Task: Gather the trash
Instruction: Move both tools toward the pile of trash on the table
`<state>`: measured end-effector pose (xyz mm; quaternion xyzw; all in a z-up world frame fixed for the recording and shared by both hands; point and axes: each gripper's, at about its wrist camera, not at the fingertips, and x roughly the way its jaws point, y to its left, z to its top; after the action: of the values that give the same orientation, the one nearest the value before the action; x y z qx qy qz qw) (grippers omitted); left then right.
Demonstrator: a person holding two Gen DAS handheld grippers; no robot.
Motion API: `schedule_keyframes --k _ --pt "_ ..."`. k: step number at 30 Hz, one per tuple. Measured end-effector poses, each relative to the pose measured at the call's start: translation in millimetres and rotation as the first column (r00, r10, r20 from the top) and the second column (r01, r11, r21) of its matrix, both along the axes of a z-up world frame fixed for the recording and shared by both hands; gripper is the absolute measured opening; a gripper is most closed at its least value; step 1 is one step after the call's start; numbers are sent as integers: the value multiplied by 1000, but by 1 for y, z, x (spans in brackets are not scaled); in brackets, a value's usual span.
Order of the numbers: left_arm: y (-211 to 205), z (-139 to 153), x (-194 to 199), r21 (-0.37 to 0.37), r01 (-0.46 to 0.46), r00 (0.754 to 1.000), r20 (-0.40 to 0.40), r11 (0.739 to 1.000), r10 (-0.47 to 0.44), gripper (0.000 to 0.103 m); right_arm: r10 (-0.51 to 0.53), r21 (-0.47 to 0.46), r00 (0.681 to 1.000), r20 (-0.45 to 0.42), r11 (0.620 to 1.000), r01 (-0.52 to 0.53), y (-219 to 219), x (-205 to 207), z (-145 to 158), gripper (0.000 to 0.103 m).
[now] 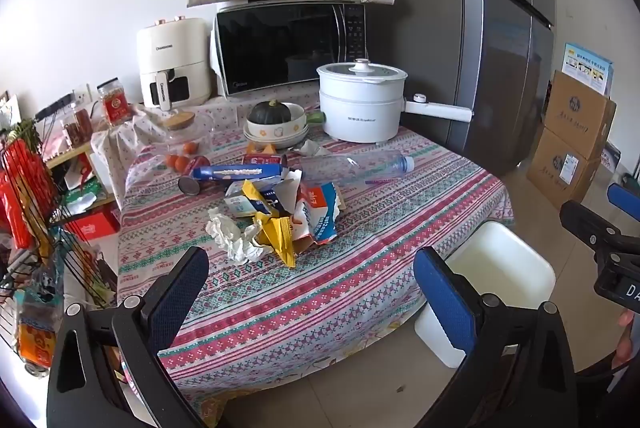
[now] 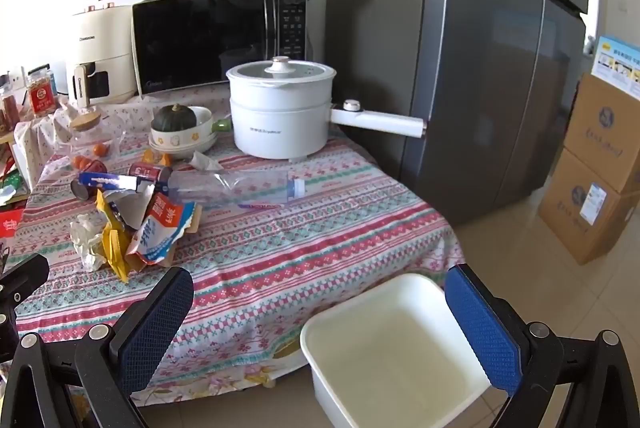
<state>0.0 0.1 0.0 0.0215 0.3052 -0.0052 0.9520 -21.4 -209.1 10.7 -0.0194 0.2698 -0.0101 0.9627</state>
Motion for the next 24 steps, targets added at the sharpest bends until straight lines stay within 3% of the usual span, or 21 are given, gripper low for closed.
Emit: schedule_keyframes --k 24 --pt "8 2 1 7 14 1000 -14 1000 -14 103 -8 -1 1000 -14 1000 8 -4 3 -1 103"
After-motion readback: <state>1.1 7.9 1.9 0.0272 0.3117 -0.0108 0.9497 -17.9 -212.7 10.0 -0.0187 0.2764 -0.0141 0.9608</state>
